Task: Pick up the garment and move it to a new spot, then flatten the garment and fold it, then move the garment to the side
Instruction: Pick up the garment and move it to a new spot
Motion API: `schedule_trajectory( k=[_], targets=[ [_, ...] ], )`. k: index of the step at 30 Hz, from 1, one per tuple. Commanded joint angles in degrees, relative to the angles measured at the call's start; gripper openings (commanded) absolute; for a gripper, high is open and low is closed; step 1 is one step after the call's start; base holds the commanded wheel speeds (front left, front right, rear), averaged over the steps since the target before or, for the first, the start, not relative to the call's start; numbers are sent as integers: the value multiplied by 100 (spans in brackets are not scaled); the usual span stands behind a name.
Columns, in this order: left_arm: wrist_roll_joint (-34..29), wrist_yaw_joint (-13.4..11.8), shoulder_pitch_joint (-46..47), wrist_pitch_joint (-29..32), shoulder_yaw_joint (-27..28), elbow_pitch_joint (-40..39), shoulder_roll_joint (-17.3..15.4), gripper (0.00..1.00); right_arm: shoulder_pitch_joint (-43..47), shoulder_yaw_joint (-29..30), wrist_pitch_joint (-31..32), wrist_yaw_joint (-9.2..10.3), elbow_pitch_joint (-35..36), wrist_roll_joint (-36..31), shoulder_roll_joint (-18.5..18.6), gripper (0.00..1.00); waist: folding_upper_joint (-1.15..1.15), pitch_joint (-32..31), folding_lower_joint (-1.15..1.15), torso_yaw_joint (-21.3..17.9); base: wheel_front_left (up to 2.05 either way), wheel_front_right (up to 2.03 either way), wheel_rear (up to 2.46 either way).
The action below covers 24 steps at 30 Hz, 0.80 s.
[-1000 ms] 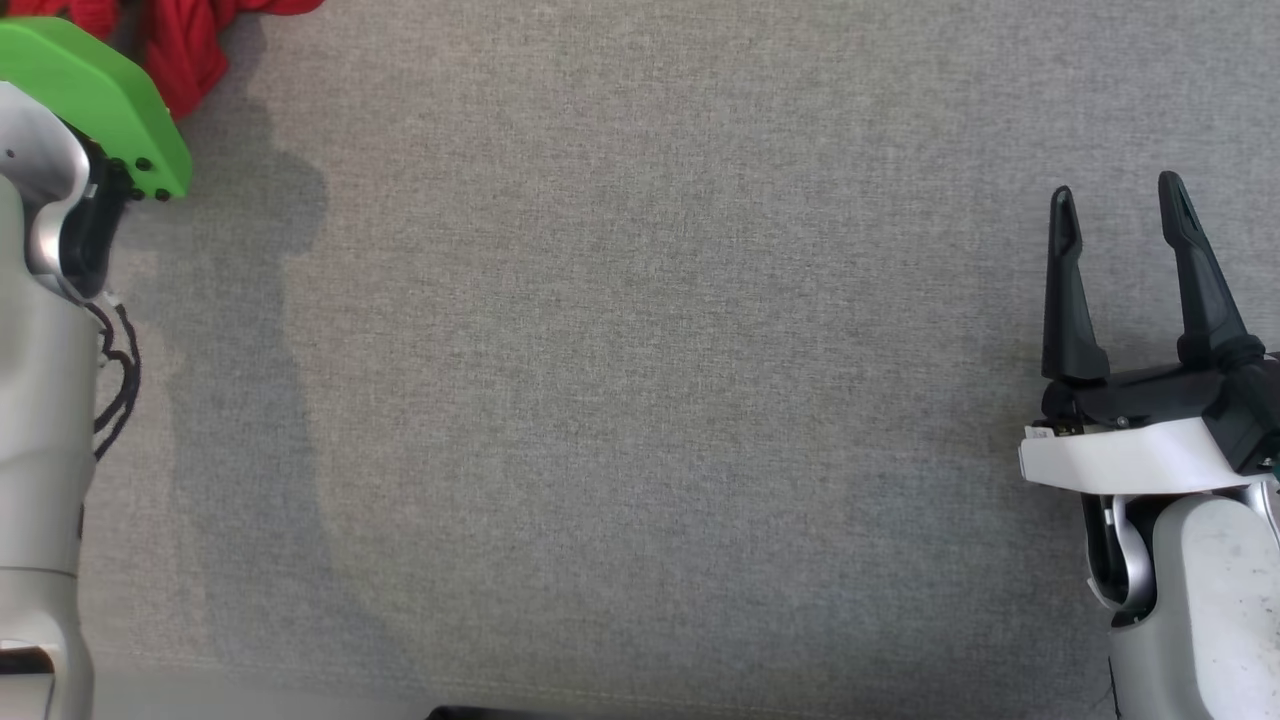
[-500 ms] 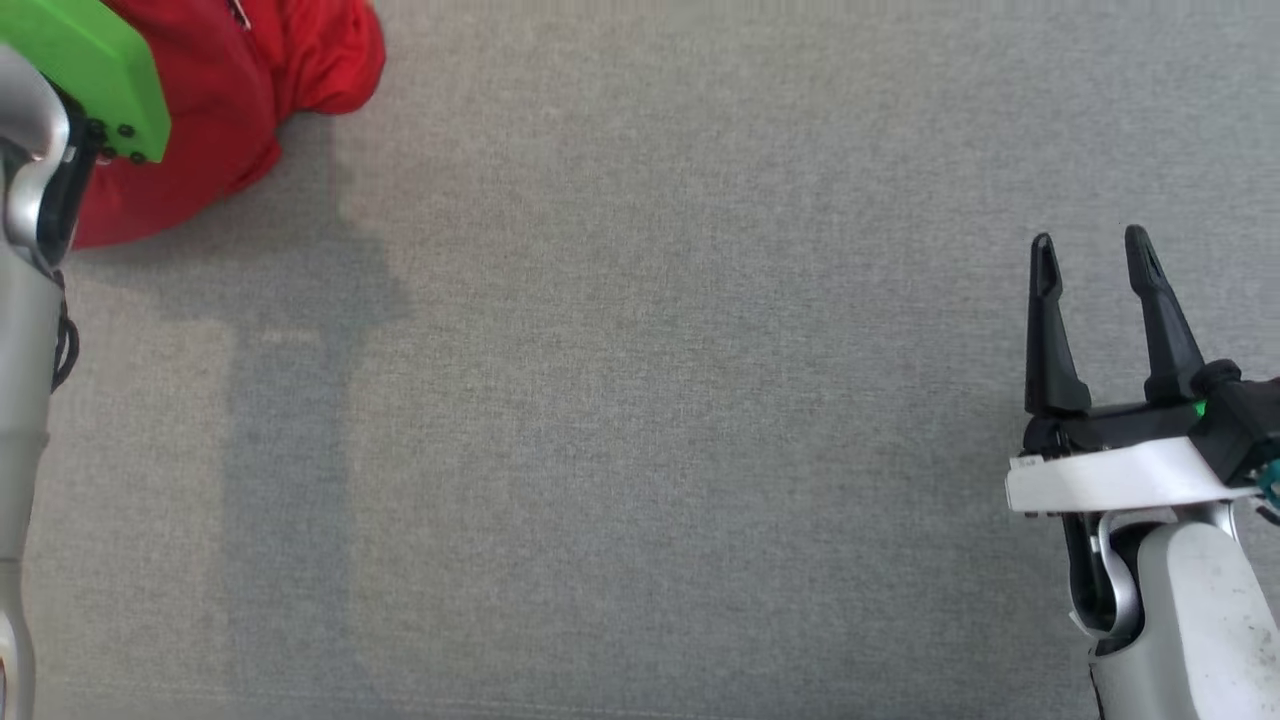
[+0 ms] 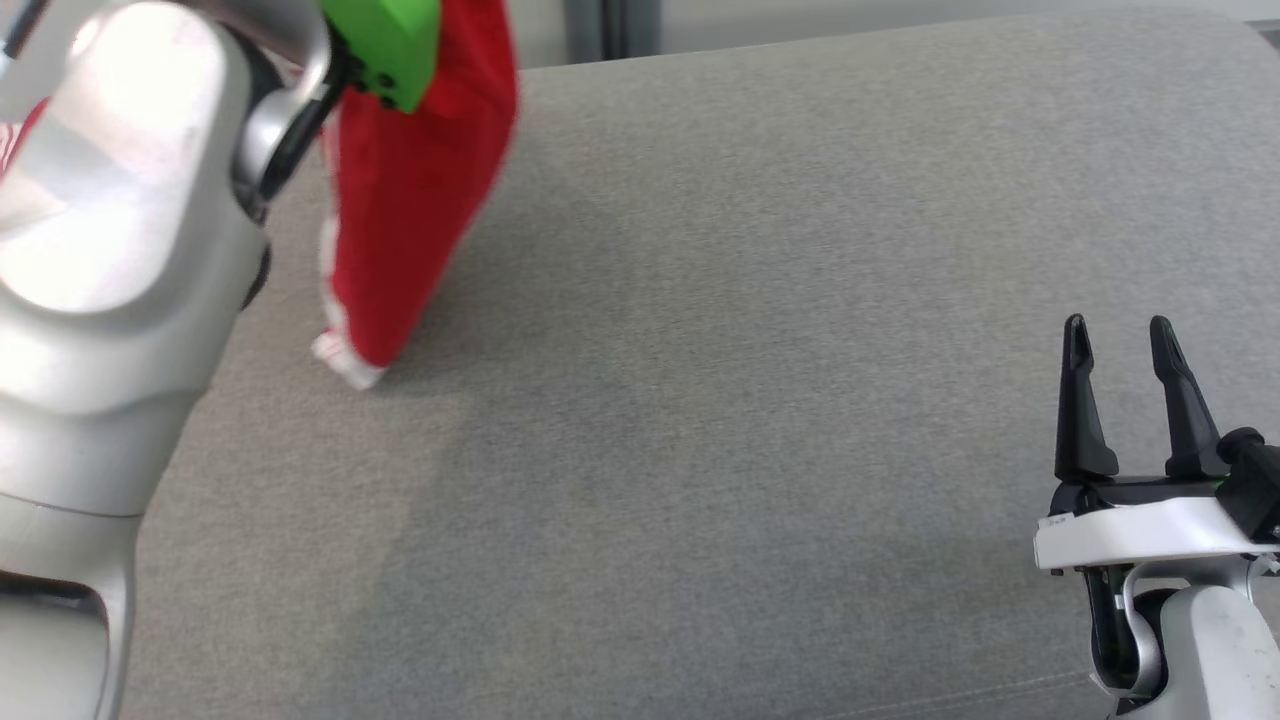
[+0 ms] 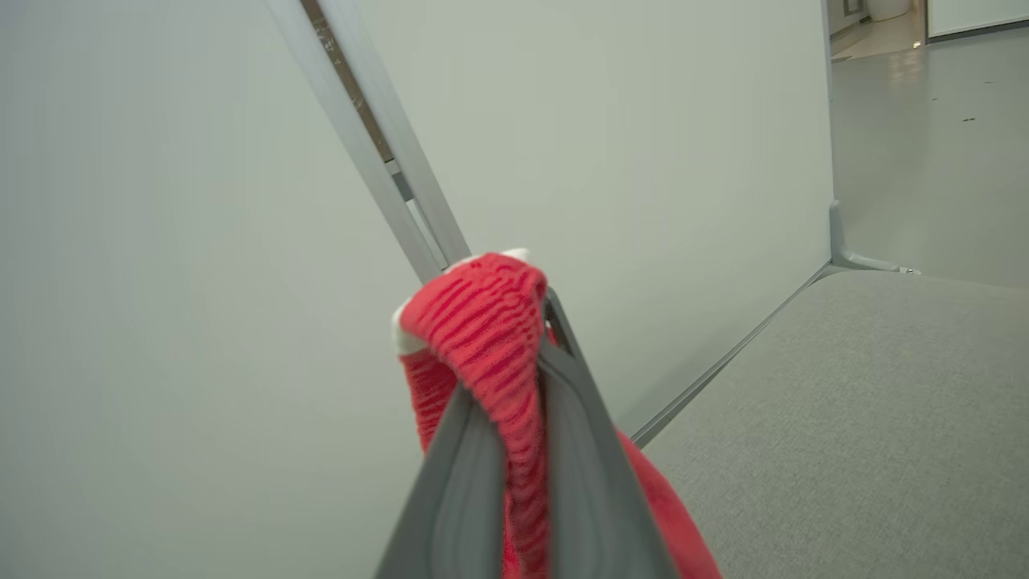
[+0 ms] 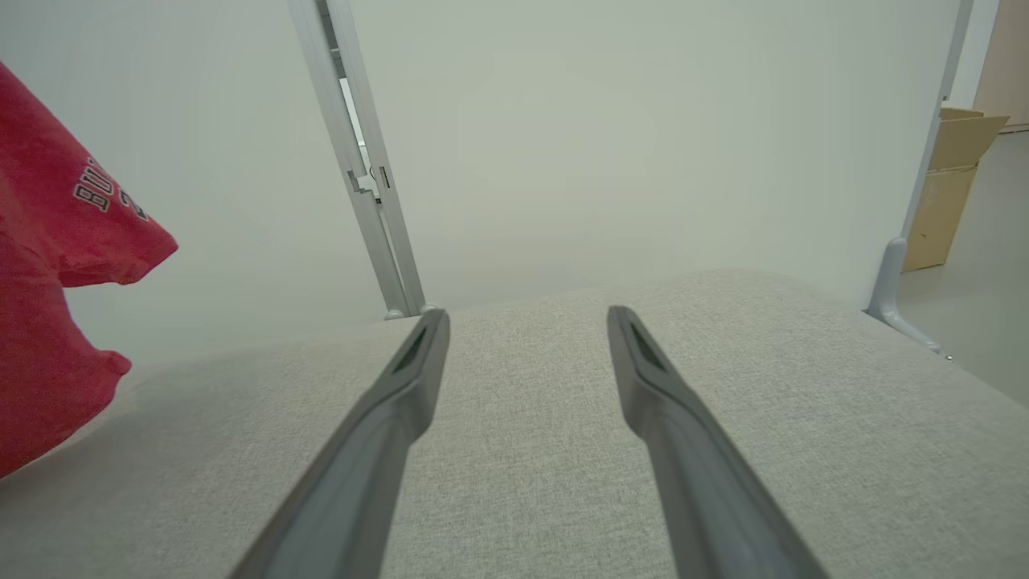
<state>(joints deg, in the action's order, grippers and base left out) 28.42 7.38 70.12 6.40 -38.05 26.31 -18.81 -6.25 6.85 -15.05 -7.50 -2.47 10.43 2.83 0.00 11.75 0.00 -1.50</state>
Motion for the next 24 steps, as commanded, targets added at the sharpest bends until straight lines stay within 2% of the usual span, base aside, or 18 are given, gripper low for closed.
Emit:
schedule_trajectory(
  k=[1, 5, 10, 17, 24],
  targets=[
    [131, 10, 128, -70, -120, -93, 71, 0, 41, 33, -20, 2, -12, 39, 12, 100, 0, -284, 0, -609, 0, 0, 0],
    [535, 10, 108, -312, -437, -346, 358, 0, 10, 44, -20, 2, 1, 94, 10, 100, 0, -157, 0, -765, 0, 0, 0],
    [976, 10, -624, -750, -795, -417, 484, 0, -56, 16, -20, 2, -24, 171, 10, 100, 0, -28, 0, -830, 0, 0, 0],
    [1577, -52, -2426, -1728, -793, 319, 629, 0, -85, 11, -20, 2, -19, 191, 11, 100, 0, -6, 0, -833, 0, 0, 0],
    [1843, -136, -3636, -2130, -470, 977, 790, 0, 78, 158, -20, 1, 74, 52, 11, 100, 0, -92, 0, -664, 0, 0, 0]
  ],
)
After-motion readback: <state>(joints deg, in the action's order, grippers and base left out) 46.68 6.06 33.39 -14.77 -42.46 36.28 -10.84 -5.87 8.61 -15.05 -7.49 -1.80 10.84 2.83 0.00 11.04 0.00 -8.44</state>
